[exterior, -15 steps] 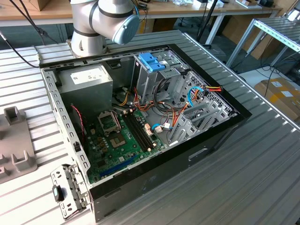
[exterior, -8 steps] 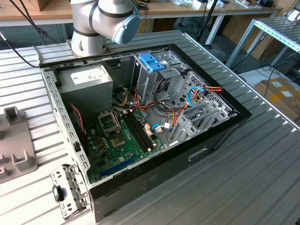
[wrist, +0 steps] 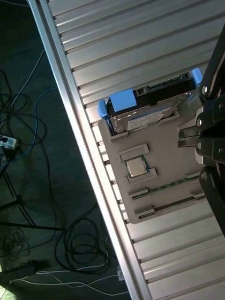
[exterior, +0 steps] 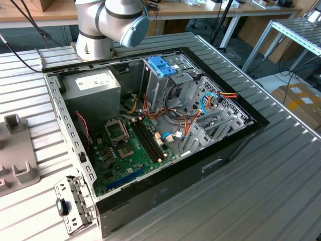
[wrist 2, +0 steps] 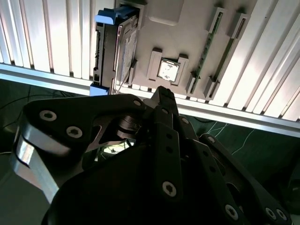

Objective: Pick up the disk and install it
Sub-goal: 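Pick up the disk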

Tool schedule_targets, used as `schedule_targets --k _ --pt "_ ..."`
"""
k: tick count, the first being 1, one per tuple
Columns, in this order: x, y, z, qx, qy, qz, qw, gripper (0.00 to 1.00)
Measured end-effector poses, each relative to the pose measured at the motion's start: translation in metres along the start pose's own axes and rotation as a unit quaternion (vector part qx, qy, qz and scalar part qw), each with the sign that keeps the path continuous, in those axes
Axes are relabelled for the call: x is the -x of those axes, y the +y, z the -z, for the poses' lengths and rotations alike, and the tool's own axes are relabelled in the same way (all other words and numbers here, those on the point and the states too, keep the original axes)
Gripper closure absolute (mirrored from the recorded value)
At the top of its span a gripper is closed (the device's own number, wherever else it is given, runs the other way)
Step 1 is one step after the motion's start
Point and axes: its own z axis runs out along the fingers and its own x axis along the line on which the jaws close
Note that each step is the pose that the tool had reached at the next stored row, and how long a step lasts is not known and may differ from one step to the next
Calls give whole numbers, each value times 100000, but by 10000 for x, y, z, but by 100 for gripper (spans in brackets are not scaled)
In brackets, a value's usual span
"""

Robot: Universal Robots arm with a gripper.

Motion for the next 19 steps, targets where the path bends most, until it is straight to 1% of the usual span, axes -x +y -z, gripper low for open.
schedule_targets --k 2,10,19 --pt "0 0 0 19 32 703 99998 89" --pt "0 0 0 58 102 2225 99975 89" --pt "0 0 0 107 188 4068 99917 89"
